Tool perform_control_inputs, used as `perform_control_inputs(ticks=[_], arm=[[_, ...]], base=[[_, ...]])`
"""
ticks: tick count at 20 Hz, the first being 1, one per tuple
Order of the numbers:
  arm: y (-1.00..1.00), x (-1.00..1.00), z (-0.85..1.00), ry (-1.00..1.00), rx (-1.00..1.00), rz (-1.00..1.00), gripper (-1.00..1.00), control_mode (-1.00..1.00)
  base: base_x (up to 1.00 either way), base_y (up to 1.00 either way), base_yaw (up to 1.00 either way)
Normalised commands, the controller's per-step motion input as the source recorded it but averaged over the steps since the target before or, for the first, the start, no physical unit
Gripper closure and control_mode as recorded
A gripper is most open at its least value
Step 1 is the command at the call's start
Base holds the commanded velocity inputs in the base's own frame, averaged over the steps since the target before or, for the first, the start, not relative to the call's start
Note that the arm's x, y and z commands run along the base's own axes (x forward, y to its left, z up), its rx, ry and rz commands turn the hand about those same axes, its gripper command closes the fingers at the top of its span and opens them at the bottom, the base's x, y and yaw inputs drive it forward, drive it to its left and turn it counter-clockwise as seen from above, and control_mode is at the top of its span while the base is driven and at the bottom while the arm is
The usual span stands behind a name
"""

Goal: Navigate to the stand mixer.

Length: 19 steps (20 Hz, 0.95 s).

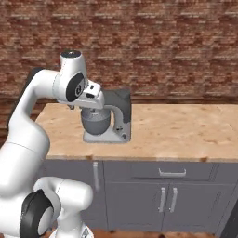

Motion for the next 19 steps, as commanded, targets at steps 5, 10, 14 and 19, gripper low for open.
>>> perform_control_inputs(ticks=[5,10,14,19], arm=[[0.00,0.00,0.00,0.00,0.00,0.00,-1.00,1.00],[0.00,0.00,0.00,0.00,0.00,0.00,-1.00,1.00],[0.00,0.00,0.00,0.00,0.00,0.00,-1.00,1.00],[0.00,0.00,0.00,0.00,0.00,0.00,-1.00,1.00]], base=[[0.30,-0.92,0.41],[0.31,-0.36,0.21],[0.03,-0.02,0.00],[0.09,0.00,0.00]])
